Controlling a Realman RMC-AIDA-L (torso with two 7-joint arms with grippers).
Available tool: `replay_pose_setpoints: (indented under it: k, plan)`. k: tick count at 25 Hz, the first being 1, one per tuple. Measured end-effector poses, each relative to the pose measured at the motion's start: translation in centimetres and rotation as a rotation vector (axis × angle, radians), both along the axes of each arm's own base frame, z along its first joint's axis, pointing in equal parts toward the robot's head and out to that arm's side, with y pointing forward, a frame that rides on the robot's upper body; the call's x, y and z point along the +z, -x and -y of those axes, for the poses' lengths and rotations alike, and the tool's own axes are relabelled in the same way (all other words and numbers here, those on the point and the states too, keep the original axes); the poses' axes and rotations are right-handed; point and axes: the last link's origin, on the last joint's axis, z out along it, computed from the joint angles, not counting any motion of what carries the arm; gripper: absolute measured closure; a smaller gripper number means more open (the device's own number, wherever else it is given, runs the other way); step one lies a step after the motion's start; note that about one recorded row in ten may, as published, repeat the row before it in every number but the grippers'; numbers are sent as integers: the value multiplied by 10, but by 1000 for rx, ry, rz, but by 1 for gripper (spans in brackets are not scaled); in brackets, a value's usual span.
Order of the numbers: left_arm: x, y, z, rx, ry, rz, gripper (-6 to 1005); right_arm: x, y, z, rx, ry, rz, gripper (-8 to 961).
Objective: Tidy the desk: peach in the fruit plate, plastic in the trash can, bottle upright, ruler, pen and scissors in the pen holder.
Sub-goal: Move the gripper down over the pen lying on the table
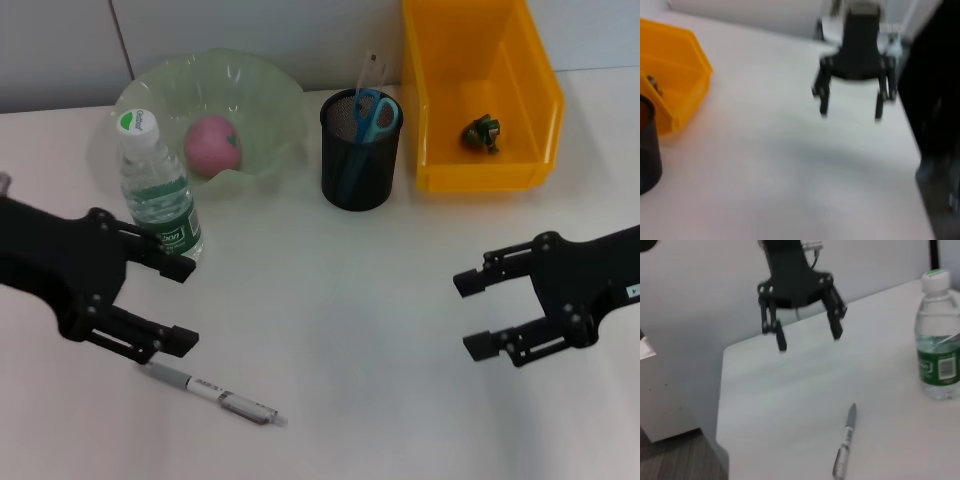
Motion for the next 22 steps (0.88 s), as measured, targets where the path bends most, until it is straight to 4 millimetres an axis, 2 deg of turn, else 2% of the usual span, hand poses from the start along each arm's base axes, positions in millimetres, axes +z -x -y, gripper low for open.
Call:
replay_pose_setpoints:
  k: [3, 4, 5, 11, 22]
  plan:
    - [-17, -19, -8, -136, 33, -156, 194, -1, 4, -3, -3, -21, -21, 191]
    - [-17, -19, -8, -136, 33, -156, 196, -1, 5, -4, -2, -18, -22, 191]
    - [-28, -26, -10, -195, 53, -232, 197, -1, 5, -4, -2, -18, -22, 191]
    - [-51, -33, -9, -317, 121, -414, 200, -5, 12, -8, -26, 13, -19, 191]
    - [-68, -46, -7, -475, 174, -493, 204, -6, 12, -8, -72, 47, -1, 192]
